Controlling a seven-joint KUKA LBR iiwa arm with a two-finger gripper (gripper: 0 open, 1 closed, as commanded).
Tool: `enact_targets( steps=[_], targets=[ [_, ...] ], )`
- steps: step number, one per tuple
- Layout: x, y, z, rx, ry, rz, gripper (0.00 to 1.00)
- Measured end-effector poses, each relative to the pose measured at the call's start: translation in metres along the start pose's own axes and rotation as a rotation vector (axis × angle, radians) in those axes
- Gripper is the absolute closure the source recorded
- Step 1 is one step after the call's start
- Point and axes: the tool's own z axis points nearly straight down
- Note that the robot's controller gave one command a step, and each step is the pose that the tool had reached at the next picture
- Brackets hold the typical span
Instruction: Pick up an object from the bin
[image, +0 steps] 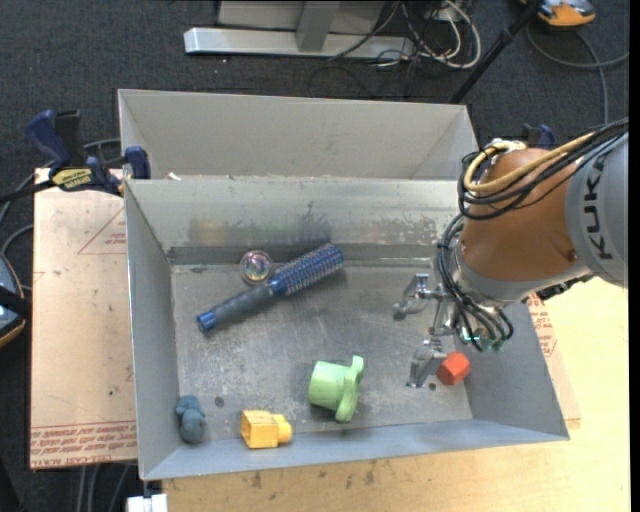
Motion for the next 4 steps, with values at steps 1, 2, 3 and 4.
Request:
enact_targets(
  steps=[1, 2, 3, 4],
  targets=[
    [0.004, 0.059, 0.103, 0.003, -0.013, -0.211, 0.0],
    [0.022, 0.1, 0.1, 0.007, -0.026, -0.473, 0.0],
    [0.022, 0.102, 0.099, 0.004, -0.027, -0.473, 1.0],
    [-0.017, 0.091, 0.1, -0.002, -0.003, -0.671, 1.0]
  ],
)
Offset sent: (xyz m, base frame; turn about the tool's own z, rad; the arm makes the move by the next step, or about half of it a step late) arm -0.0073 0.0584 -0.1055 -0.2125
